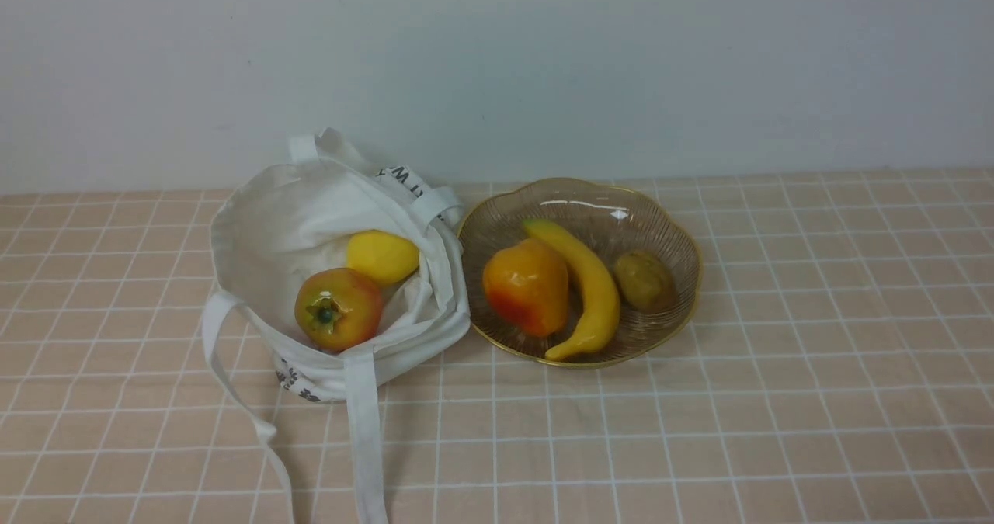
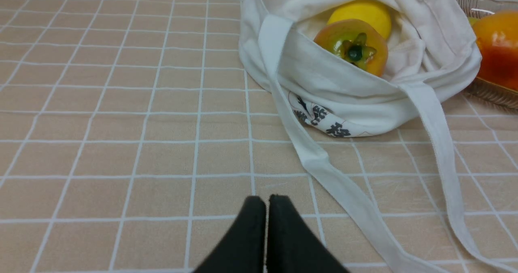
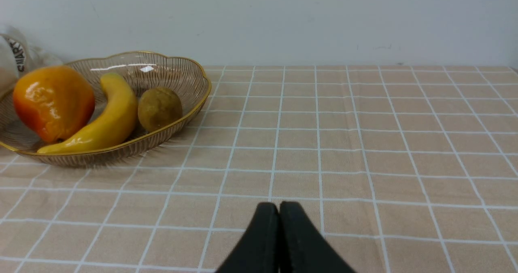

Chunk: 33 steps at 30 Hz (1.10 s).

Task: Take the fruit out of the bag on the brown coffee tablecloth and place them on the plate.
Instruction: 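Reach into the bag and grasp the red fruit inside it with the left gripper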

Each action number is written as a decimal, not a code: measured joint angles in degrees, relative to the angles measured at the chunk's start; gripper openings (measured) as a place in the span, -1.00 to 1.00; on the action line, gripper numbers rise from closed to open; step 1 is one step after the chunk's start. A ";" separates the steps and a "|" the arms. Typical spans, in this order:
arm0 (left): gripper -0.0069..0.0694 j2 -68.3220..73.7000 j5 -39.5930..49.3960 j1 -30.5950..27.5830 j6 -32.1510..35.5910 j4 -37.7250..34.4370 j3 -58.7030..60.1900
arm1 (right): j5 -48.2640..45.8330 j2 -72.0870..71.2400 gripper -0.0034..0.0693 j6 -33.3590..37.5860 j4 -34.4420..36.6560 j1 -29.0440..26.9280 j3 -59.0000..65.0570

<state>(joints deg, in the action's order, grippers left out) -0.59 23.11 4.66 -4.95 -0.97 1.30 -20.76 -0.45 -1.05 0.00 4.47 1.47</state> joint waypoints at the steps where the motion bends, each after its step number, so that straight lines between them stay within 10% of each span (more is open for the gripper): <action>1: -0.84 0.00 0.00 0.00 0.00 0.00 0.00 | 0.00 0.00 -0.94 0.00 0.00 0.00 0.00; 33: -0.84 0.00 -0.65 0.00 -2.88 -4.37 0.08 | 0.00 0.00 -0.94 0.00 0.00 0.00 0.00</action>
<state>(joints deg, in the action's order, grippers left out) -0.59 22.46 4.66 -7.83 -5.34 1.38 -20.76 -0.45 -1.05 0.00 4.47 1.47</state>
